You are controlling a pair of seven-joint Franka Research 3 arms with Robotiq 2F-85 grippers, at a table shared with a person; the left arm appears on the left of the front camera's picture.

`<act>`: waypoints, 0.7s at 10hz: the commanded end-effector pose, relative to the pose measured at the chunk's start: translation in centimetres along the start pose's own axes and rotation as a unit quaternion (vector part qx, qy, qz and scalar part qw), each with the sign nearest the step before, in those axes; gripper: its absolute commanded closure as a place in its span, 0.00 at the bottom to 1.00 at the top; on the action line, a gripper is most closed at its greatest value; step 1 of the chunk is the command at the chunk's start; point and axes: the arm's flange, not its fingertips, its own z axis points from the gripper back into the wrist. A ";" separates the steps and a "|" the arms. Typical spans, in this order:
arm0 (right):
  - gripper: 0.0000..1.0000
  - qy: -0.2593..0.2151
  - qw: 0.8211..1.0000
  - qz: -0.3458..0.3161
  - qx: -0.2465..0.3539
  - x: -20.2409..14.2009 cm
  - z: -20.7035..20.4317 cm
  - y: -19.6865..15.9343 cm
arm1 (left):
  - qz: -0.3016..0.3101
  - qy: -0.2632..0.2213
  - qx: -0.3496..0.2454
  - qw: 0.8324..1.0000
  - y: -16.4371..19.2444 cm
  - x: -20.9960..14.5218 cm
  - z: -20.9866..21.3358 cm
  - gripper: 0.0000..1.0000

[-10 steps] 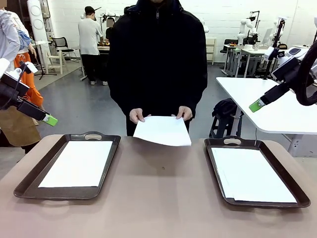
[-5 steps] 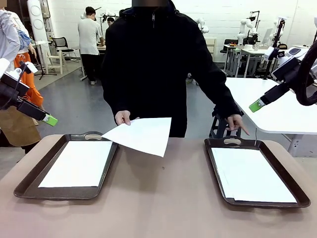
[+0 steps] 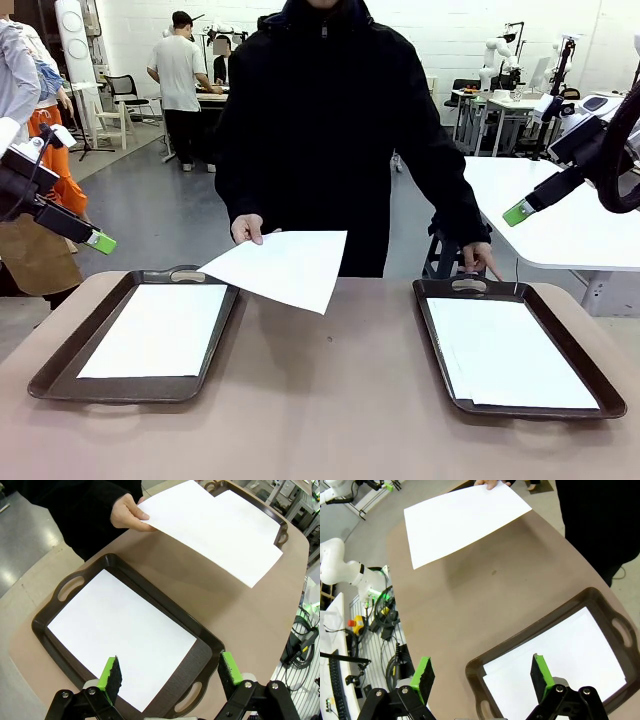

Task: Sort the A4 documents.
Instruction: Receive the A4 Paper.

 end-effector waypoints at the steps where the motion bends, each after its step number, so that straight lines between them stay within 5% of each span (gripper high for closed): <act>1: 0.00 0.000 1.000 0.001 0.000 0.1 -0.1 0.0 | -0.006 0.005 0.003 1.000 0.0 -0.2 0.0 0.00; 4: 0.00 -0.012 1.000 -0.009 0.013 0.5 -0.6 -0.5 | -0.006 0.005 0.003 1.000 0.0 -0.2 0.0 0.00; 7: 0.00 -0.086 0.991 -0.079 0.063 1.0 -3.1 -1.1 | -0.006 0.005 0.003 1.000 0.0 -0.2 0.0 0.00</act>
